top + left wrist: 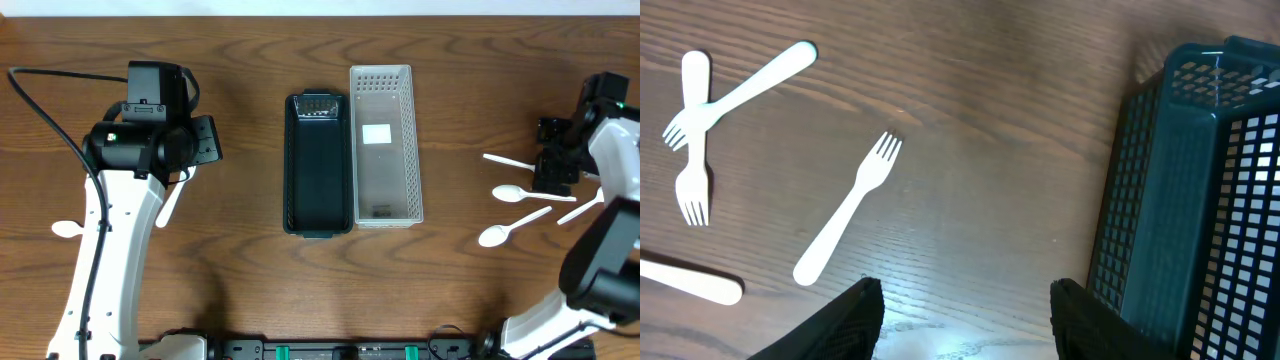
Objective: Pack container
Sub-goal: 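Move the right gripper over the white spoons on the right, then lower the right gripper and grasp a white spoon by its handle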
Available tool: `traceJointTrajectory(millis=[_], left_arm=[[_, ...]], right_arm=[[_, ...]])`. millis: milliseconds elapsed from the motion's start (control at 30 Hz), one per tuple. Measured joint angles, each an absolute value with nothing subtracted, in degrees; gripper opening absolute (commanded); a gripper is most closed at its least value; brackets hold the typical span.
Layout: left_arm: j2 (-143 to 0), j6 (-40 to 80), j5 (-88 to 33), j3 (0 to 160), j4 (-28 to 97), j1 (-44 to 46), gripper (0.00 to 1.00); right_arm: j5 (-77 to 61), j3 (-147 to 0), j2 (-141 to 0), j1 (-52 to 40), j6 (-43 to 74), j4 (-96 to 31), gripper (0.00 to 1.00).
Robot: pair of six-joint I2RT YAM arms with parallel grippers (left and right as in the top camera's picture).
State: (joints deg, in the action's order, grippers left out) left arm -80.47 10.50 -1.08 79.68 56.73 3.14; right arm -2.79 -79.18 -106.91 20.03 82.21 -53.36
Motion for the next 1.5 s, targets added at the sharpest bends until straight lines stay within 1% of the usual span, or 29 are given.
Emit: traceJointTrajectory(millis=[267, 633, 733, 867, 1000, 1500], left_arm=[[-80.5, 10.5, -1.1, 79.7, 56.8, 3.1, 0.57], [-80.5, 10.5, -1.1, 79.7, 56.8, 3.1, 0.57], [-80.5, 10.5, -1.1, 79.7, 56.8, 3.1, 0.57], [-80.5, 10.5, -1.1, 79.7, 56.7, 3.1, 0.57], [-80.5, 10.5, -1.1, 79.7, 56.8, 3.1, 0.57], [-80.5, 10.5, -1.1, 79.7, 56.8, 3.1, 0.57]], right_arm=[[-3.2, -87.5, -114.6, 20.0, 80.7, -57.1, 0.99], [-3.1, -88.4, -122.1, 20.0, 80.3, -57.8, 0.99], [-2.7, -88.4, -122.8, 20.0, 80.3, -57.8, 0.99], [-1.0, -88.4, -122.8, 20.0, 79.9, -58.3, 0.90], [0.1, -88.4, -122.8, 20.0, 79.8, -58.6, 0.88], [1.5, -88.4, -122.8, 20.0, 78.3, -58.6, 0.87]])
